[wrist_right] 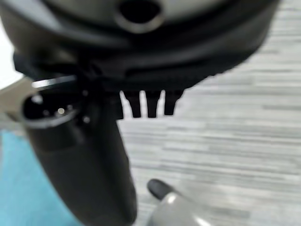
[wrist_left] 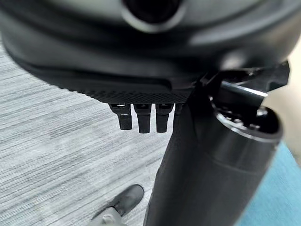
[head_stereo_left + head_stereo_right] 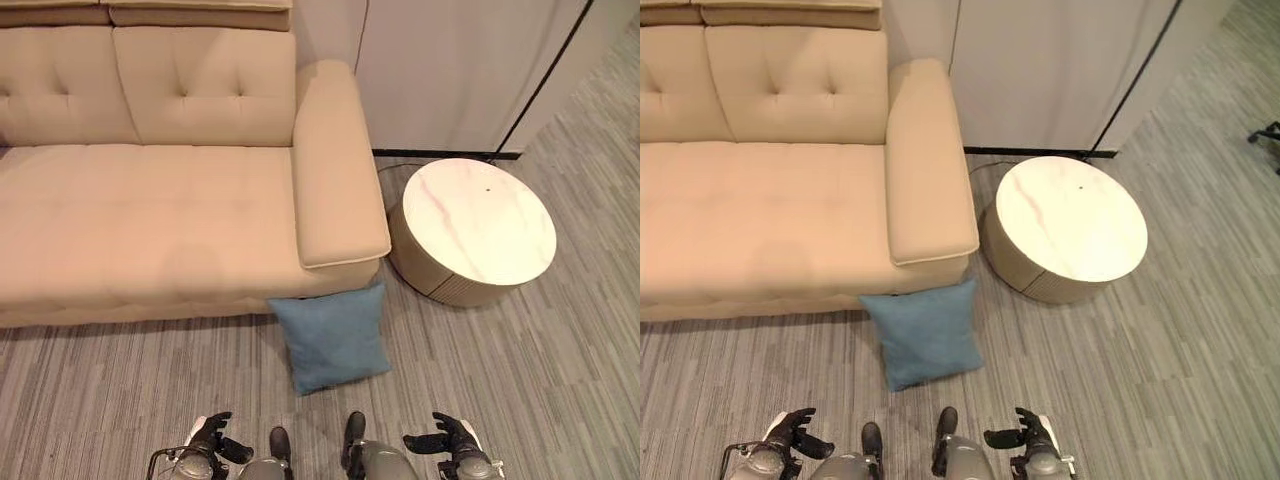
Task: Pick up all the scattered cushions and arrange them neatly on the sofa.
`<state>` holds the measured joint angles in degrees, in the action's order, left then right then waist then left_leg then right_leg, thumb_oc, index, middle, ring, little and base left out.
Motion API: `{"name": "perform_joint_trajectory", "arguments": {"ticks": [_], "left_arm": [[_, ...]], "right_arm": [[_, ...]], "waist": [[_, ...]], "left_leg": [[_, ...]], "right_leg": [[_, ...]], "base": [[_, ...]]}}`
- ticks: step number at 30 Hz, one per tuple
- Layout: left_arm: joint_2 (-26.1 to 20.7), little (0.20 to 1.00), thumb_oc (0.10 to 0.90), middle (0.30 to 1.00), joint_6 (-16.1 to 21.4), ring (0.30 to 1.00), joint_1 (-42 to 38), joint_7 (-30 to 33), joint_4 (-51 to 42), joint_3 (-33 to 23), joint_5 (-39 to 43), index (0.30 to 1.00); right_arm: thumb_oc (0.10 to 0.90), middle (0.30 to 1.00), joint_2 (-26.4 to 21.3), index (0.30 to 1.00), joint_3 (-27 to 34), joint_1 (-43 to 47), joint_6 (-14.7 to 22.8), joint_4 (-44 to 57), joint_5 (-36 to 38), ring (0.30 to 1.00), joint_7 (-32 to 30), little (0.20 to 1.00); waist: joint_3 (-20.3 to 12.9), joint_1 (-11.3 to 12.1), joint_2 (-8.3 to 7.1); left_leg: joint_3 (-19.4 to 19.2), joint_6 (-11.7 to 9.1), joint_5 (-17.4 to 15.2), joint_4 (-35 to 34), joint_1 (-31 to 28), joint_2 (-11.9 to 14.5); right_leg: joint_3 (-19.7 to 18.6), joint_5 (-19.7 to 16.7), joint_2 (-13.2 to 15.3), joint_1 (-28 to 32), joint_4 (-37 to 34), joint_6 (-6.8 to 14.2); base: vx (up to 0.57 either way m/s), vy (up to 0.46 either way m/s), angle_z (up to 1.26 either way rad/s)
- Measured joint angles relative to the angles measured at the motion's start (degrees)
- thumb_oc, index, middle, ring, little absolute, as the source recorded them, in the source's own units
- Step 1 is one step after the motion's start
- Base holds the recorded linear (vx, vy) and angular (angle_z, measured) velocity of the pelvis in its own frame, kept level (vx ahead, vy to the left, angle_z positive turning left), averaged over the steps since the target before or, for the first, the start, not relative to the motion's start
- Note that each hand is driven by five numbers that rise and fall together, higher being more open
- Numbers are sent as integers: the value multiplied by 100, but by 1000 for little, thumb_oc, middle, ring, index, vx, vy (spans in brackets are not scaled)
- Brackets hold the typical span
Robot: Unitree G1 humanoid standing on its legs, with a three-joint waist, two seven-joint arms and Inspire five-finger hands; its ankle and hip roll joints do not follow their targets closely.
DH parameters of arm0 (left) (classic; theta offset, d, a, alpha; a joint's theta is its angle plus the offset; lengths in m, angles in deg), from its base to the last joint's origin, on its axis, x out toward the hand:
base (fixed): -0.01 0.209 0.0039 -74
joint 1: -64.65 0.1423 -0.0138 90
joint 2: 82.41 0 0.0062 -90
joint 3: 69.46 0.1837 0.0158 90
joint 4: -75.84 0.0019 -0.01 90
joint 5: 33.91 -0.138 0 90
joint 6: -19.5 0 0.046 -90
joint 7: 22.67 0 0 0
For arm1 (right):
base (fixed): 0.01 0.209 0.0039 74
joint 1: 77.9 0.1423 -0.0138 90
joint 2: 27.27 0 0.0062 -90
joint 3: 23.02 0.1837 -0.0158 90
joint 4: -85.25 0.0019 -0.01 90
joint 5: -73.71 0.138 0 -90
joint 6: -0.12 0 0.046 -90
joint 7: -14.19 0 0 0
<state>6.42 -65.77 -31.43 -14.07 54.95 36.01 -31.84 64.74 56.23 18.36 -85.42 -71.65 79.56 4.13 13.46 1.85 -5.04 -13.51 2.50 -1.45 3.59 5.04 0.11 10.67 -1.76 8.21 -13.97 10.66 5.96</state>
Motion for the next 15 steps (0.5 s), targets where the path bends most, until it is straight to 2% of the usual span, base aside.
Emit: {"name": "perform_joint_trajectory", "arguments": {"ticks": [3,7,10,11,13,15], "left_arm": [[21,900,800,900,3,900,-59,2,-1,6,1,900],[39,900,800,900,21,900,-261,67,-44,0,22,900],[5,900,800,900,106,900,-607,120,-289,0,279,900],[-20,900,800,900,139,900,-822,135,-435,5,431,900],[-25,900,800,900,161,900,-1058,212,-588,7,574,900],[-24,900,800,900,174,900,-1244,229,-683,23,715,900]], "right_arm": [[800,900,-34,900,4,62,-1,16,2,900,-3,900],[800,900,-76,900,0,250,0,8,10,900,-13,900],[800,900,-128,900,3,591,16,64,126,900,-44,900],[800,900,-152,900,2,832,15,236,206,900,-91,900],[800,900,-194,900,-9,1108,82,494,231,900,-170,900],[800,900,-280,900,-19,1286,117,562,234,900,-176,900]], "waist": [[132,25,97],[269,30,173],[557,46,140],[761,48,113],[1009,41,104],[1109,32,107]], "left_leg": [[178,-56,36,-5,72,8],[406,-94,61,227,476,94],[516,-144,74,459,991,159],[565,-229,131,547,1298,185],[631,-281,164,630,1566,213],[654,-333,180,707,1842,209]], "right_leg": [[28,-49,-98,190,-346,-249],[216,-27,-175,2,-353,-299],[305,63,-177,-500,-33,-417],[323,131,-164,-861,226,-471],[351,239,-110,-1174,461,-500],[331,339,-77,-1526,731,-542]], "base": [[-11,-74,26],[-64,-158,21],[-56,-159,21],[-21,-208,14],[-11,-156,13],[-97,-116,8]]}}
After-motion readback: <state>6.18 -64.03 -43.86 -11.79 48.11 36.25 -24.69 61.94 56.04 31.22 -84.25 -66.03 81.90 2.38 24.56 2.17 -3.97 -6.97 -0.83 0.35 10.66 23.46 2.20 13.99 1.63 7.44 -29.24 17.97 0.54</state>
